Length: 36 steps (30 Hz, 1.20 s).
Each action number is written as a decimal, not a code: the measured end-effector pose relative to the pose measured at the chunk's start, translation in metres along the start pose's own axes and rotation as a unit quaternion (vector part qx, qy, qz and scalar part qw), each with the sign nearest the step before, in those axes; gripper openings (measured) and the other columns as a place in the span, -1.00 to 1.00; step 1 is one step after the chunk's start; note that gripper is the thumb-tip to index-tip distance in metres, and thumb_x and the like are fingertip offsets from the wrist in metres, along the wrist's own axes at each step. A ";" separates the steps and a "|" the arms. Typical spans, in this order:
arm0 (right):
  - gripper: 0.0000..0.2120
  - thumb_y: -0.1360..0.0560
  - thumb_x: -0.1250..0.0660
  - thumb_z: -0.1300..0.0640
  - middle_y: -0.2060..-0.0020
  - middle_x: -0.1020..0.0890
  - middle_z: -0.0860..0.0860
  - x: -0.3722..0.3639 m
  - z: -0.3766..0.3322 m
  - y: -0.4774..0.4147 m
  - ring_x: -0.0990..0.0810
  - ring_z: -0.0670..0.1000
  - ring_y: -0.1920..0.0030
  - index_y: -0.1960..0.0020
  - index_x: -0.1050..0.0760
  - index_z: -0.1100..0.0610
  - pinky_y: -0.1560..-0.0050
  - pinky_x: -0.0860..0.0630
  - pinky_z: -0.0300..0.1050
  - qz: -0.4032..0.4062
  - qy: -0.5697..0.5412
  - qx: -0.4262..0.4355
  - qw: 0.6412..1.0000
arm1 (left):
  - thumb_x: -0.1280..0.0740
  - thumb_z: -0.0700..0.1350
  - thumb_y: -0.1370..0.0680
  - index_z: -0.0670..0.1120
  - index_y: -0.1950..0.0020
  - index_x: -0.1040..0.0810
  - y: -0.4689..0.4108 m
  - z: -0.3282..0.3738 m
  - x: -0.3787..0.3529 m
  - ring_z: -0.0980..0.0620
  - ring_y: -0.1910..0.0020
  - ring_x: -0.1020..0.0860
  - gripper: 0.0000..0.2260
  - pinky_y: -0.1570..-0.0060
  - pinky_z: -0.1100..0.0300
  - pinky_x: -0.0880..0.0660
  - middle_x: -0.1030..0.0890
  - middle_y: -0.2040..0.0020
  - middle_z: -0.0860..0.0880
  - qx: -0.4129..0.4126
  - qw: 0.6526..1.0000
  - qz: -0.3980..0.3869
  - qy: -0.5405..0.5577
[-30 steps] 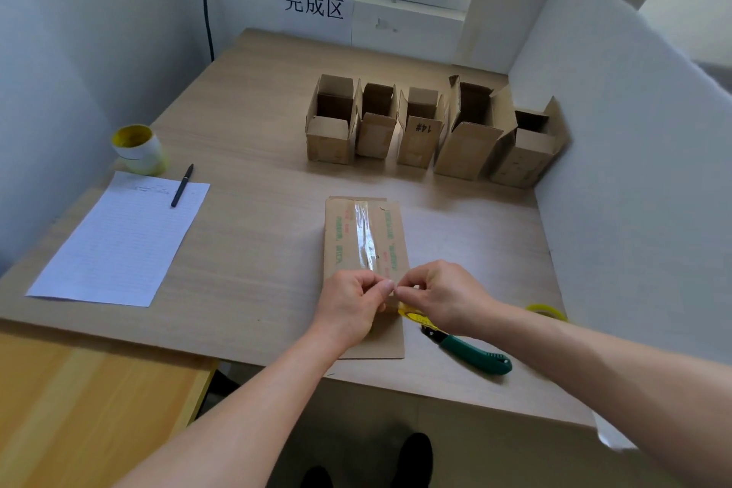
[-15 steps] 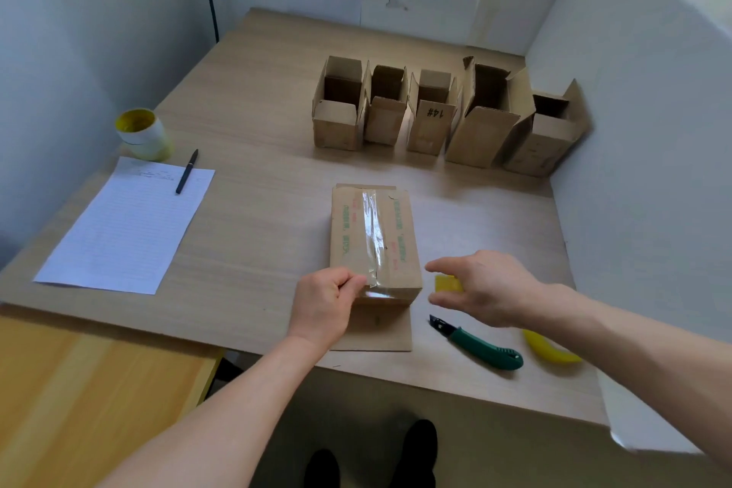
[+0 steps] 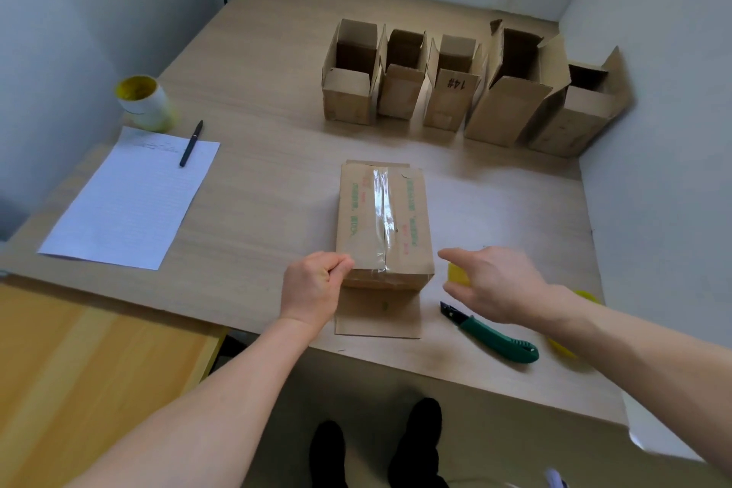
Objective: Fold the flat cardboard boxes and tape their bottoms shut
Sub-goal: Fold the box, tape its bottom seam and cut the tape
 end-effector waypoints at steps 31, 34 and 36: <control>-0.44 -0.62 -0.05 -0.22 0.02 -0.64 -0.01 -0.040 -0.008 -0.029 -0.61 0.11 0.10 -0.57 0.00 -0.13 0.28 -0.43 -0.05 0.046 0.017 0.035 0.998 | -0.44 0.02 -0.53 -0.09 -0.11 -0.65 -0.007 -0.016 -0.004 0.08 0.24 -0.54 -0.76 0.27 0.35 -0.38 -0.60 0.23 0.05 0.105 0.994 -0.019 -0.038; -0.43 -0.62 -0.08 -0.20 0.03 -0.65 -0.01 -0.041 -0.008 -0.031 -0.62 0.11 0.10 -0.56 -0.02 -0.11 0.29 -0.40 -0.06 0.051 0.028 0.043 0.997 | -0.37 0.11 -0.56 0.00 -0.26 -0.54 -0.008 -0.021 -0.007 0.09 0.17 -0.54 -0.67 0.17 0.21 -0.50 -0.57 0.17 0.04 0.228 0.973 -0.011 0.014; -0.43 -0.63 -0.07 -0.20 0.03 -0.65 -0.01 -0.042 -0.008 -0.032 -0.62 0.10 0.11 -0.57 -0.03 -0.10 0.28 -0.44 -0.05 0.058 0.026 0.051 0.997 | -0.28 0.10 -0.61 0.00 -0.34 -0.49 -0.011 -0.023 -0.005 0.03 0.00 -0.55 -0.65 -0.01 0.12 -0.49 -0.60 -0.09 -0.03 0.325 0.941 0.051 0.079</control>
Point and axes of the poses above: each hand's wrist, its own y-axis away from the middle knuckle, its own x-axis out of the back of the hand, z = x × y, the point moved 2 cm from there along -y, towards the middle knuckle
